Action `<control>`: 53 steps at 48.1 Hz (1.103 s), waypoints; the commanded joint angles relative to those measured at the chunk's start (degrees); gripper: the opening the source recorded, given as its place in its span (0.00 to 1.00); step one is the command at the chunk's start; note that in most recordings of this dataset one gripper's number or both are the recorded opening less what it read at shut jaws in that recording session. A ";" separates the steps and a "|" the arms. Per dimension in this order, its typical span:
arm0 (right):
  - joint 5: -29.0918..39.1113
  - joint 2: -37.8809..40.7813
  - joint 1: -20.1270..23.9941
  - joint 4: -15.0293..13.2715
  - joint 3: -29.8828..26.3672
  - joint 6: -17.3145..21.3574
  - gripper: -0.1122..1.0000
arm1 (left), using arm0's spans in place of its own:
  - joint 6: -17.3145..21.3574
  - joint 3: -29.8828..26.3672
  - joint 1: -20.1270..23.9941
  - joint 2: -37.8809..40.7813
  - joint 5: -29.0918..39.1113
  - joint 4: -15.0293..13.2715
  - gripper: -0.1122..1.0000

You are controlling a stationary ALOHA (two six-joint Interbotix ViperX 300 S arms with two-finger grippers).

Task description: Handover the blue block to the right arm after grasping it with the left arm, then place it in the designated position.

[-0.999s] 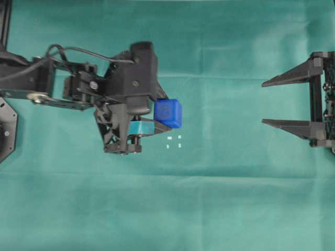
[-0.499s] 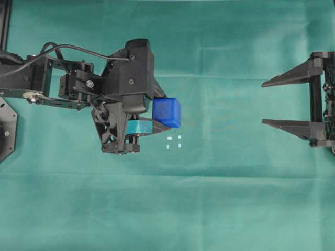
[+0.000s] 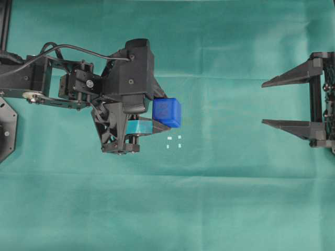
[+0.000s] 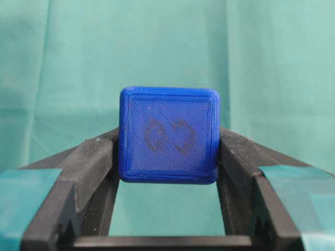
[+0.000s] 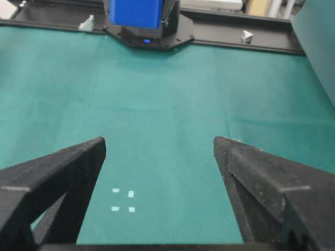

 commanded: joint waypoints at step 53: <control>-0.44 0.18 -0.09 -0.97 -1.32 -0.18 0.94 | 0.44 10.81 -0.18 -9.05 -23.12 0.18 0.52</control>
